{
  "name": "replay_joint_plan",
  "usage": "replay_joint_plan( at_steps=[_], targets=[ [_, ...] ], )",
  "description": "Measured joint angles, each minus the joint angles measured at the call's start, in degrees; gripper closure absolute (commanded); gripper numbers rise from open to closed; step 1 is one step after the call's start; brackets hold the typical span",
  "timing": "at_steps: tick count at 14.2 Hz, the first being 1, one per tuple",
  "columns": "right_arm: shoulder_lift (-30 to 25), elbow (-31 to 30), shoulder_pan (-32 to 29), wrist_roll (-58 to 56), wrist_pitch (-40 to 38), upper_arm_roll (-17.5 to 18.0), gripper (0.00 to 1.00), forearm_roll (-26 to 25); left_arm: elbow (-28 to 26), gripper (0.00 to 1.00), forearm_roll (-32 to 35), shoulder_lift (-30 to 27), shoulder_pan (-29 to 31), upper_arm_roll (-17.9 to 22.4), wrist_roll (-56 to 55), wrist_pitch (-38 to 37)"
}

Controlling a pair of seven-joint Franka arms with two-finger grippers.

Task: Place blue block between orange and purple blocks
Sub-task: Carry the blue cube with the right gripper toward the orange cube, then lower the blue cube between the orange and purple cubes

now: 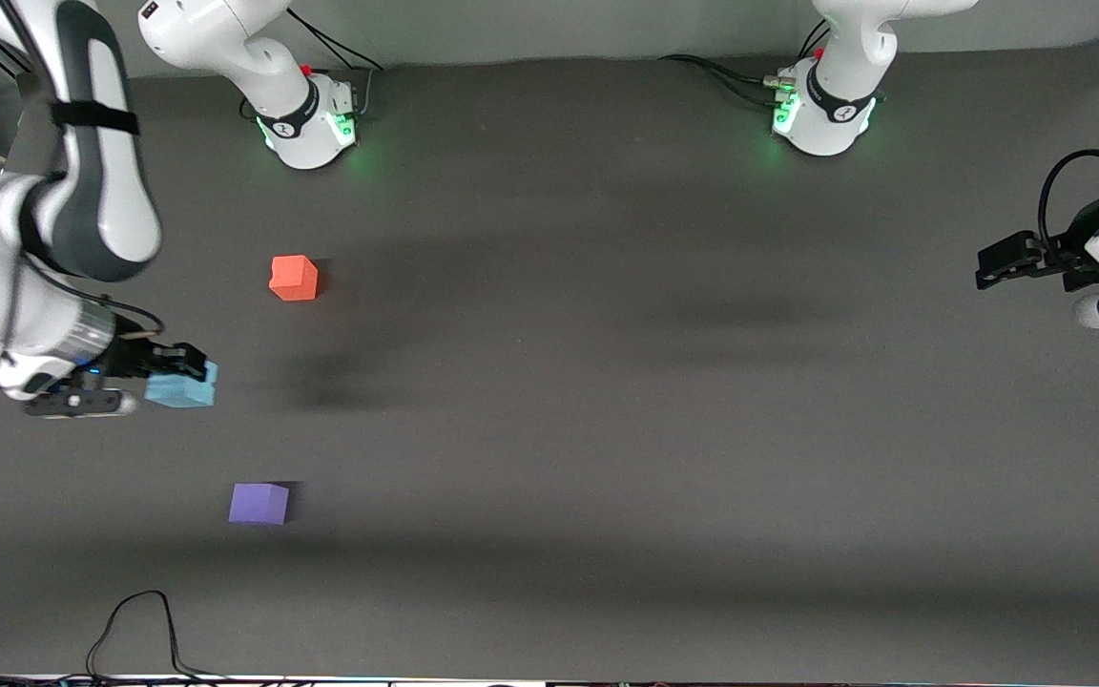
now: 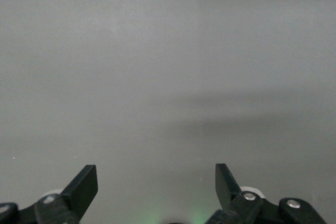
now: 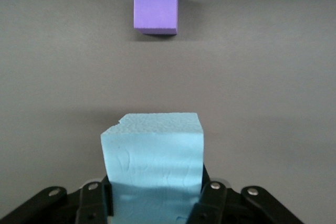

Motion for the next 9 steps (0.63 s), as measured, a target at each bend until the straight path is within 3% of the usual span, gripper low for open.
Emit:
replay_joint_plan(
  at_steps=[2,7,9],
  targets=[
    [2.8,-2.3,0.9,-2.4,3.1,0.1,0.49,4.3,0.0,0.00,0.0,0.0,0.0,0.0,0.0,0.0],
    [13.2,-3.8,0.8,-19.8,6.2,0.0,0.49,25.2,0.0,0.00,0.0,0.0,0.0,0.0,0.0,0.0],
    [17.2,-3.8,0.7,-24.4,7.4,0.0,0.49,30.3,0.0,0.00,0.0,0.0,0.0,0.0,0.0,0.0]
  ],
)
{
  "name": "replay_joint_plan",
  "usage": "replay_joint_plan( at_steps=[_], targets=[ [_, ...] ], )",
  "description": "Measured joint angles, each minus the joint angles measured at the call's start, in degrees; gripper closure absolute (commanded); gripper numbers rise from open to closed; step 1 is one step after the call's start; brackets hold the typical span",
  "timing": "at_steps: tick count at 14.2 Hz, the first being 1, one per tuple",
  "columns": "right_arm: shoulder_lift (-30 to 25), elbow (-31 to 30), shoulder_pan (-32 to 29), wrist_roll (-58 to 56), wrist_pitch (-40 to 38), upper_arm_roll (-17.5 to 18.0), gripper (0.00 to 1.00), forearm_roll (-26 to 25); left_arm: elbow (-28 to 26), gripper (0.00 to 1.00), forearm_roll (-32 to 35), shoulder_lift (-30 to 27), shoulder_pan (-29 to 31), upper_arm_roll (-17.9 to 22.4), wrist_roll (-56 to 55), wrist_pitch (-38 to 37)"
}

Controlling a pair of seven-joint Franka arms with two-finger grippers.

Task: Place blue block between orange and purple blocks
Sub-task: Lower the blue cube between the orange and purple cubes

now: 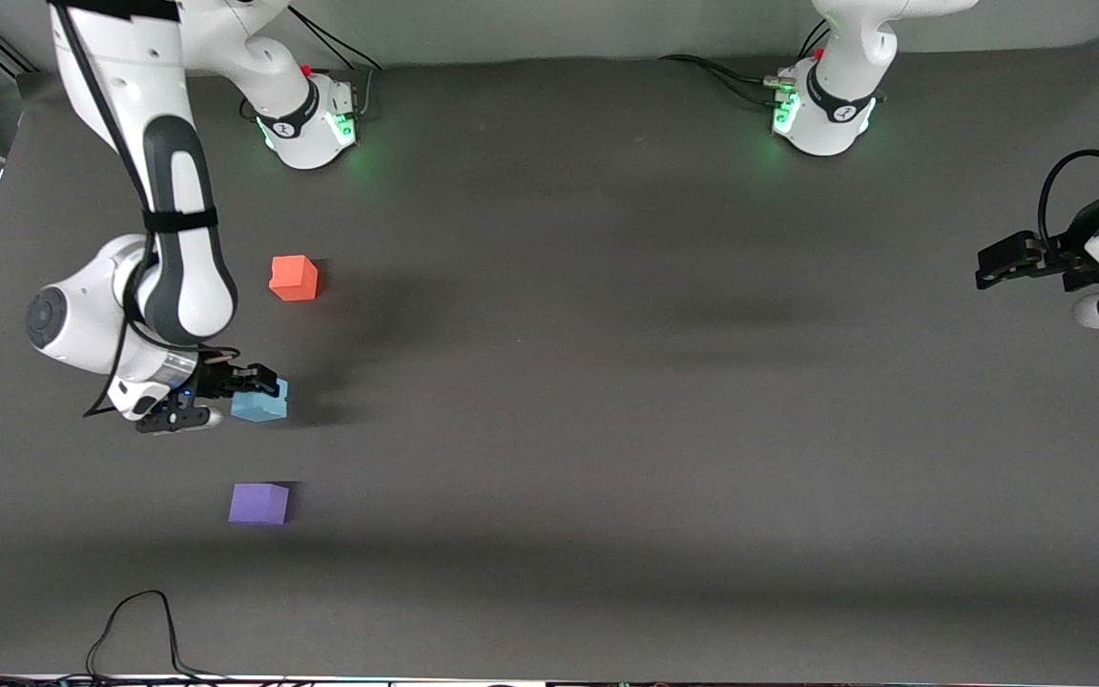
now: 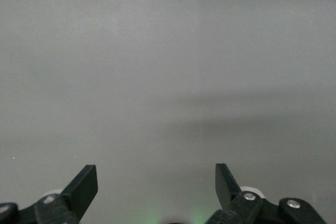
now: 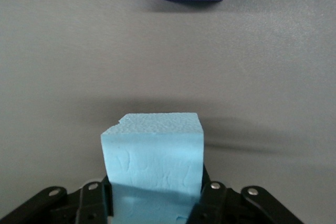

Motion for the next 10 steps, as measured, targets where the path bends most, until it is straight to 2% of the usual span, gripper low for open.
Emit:
replay_joint_plan(
  at_steps=[4,10],
  targets=[
    [4.7,0.1,0.1,-2.3,2.0,0.0,0.49,3.7,0.0,0.00,0.0,0.0,0.0,0.0,0.0,0.0],
    [5.9,0.2,0.2,-2.4,2.2,0.8,0.46,6.9,0.0,0.00,0.0,0.0,0.0,0.0,0.0,0.0]
  ],
)
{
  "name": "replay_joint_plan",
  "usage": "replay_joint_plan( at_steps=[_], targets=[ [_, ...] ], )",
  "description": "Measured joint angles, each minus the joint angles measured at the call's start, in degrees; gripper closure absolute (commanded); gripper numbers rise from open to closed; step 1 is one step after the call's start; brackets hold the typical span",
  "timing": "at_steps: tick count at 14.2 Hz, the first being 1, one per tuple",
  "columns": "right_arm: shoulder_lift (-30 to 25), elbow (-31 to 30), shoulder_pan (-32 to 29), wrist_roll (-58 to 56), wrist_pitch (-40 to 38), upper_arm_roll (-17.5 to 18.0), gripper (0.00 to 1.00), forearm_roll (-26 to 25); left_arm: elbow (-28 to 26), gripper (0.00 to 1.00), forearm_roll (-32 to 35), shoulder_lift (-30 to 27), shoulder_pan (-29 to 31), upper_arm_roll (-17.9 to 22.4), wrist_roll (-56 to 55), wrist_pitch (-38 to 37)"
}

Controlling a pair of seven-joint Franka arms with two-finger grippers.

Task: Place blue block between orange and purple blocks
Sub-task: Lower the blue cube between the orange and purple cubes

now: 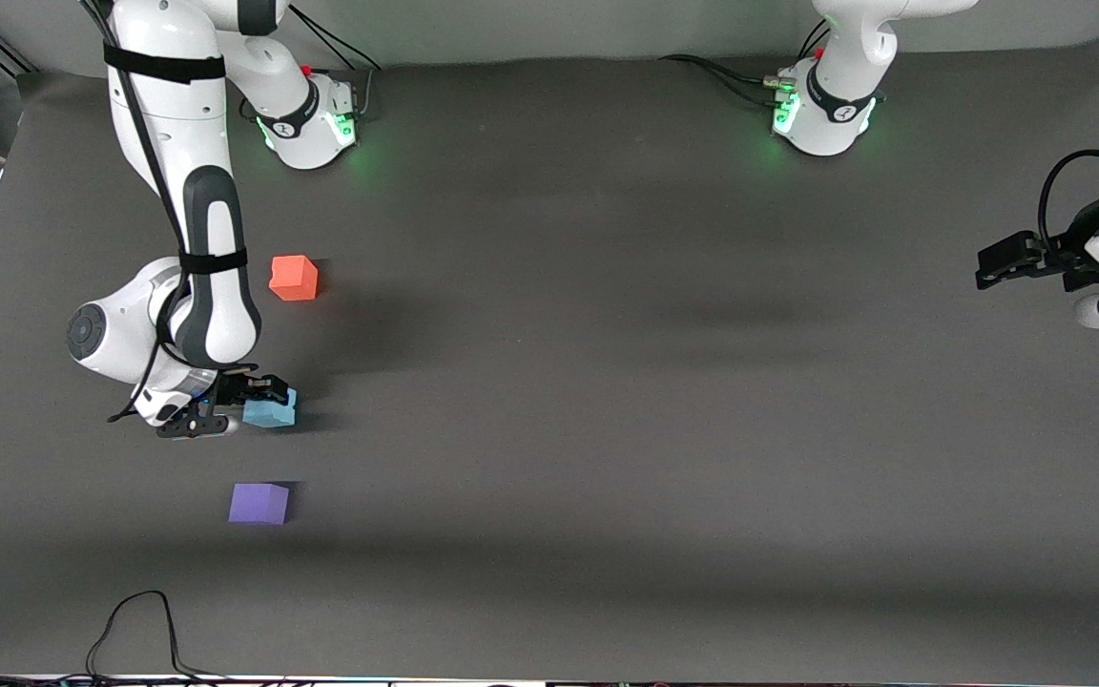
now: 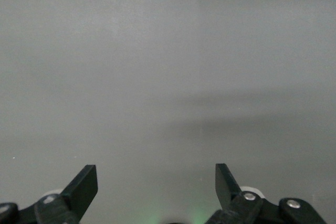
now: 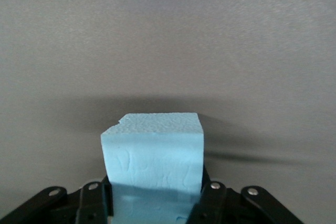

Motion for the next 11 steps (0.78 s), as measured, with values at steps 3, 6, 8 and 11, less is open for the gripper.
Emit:
replay_joint_plan(
  at_steps=[3,6,8,11],
  targets=[
    [0.0,-0.2,0.8,0.1,0.1,0.0,0.35,0.2,0.0,0.00,0.0,0.0,0.0,0.0,0.0,0.0],
    [0.0,-1.2,0.9,0.1,0.2,0.2,0.00,0.5,0.0,0.00,0.0,0.0,0.0,0.0,0.0,0.0],
    [0.0,-2.3,1.1,0.2,0.2,0.5,0.00,0.6,0.0,0.00,0.0,0.0,0.0,0.0,0.0,0.0],
    [-0.1,-2.1,2.5,1.7,0.2,0.1,0.00,0.5,0.0,0.00,0.0,0.0,0.0,0.0,0.0,0.0]
  ],
)
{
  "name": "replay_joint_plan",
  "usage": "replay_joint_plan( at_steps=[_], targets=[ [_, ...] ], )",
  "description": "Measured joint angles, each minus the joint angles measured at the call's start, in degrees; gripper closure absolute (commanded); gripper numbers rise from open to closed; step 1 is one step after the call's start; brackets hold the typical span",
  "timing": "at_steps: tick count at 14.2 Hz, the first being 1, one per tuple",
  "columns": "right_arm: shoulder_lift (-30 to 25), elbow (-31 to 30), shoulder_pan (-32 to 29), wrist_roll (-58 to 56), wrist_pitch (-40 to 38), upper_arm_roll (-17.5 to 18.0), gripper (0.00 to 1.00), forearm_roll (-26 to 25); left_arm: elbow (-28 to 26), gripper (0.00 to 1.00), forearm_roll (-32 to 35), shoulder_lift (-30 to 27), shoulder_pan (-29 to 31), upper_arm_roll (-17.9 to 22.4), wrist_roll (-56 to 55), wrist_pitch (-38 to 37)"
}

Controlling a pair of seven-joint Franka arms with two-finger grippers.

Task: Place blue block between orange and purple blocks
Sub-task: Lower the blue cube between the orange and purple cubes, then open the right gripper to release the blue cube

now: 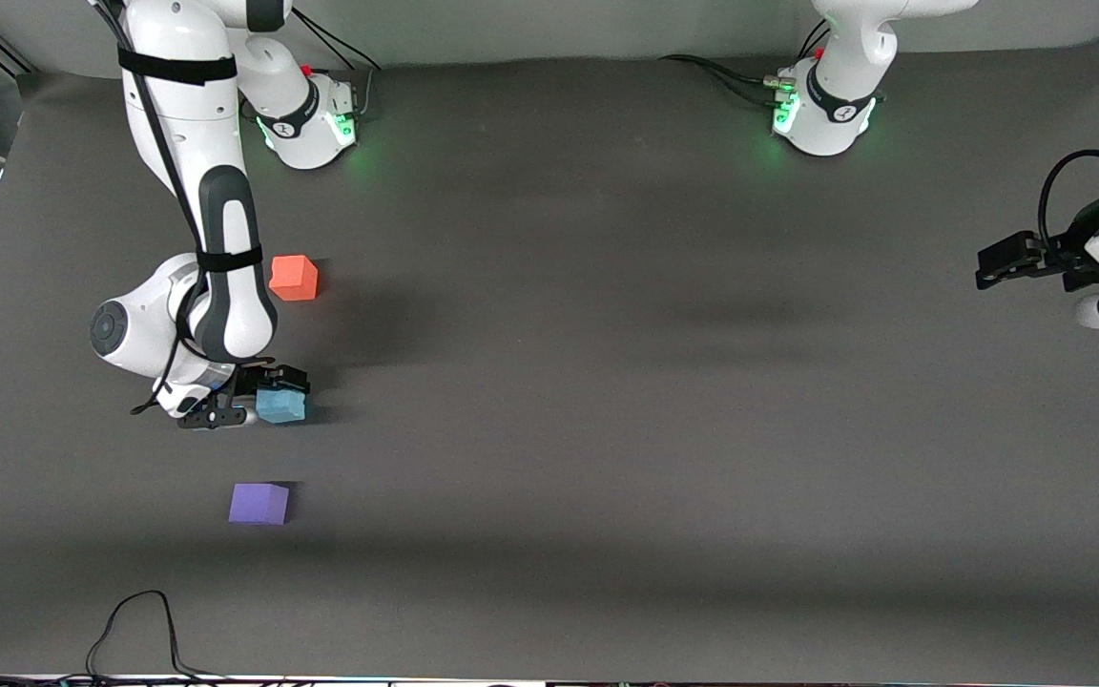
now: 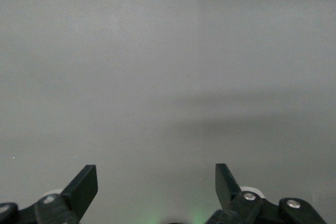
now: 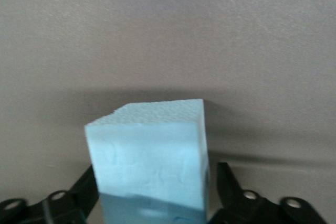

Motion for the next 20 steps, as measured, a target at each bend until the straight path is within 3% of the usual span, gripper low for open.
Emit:
replay_joint_plan(
  at_steps=[3,6,10,15,20],
  targets=[
    [-1.1,1.9,6.7,6.8,-1.2,-4.3,0.00,-6.3,0.0,0.00,0.0,0.0,0.0,0.0,0.0,0.0],
    [-2.8,8.7,12.7,11.2,-11.4,-11.2,0.00,-10.7,0.0,0.00,0.0,0.0,0.0,0.0,0.0,0.0],
    [-4.6,20.7,15.9,11.5,-24.3,-20.0,0.00,-15.2,0.0,0.00,0.0,0.0,0.0,0.0,0.0,0.0],
    [-5.0,35.3,16.3,14.1,-37.4,-23.8,0.00,-16.8,-0.1,0.00,0.0,0.0,0.0,0.0,0.0,0.0],
    [-4.9,46.5,15.9,19.8,-43.1,-23.3,0.00,-20.9,-0.1,0.00,0.0,0.0,0.0,0.0,0.0,0.0]
  ],
)
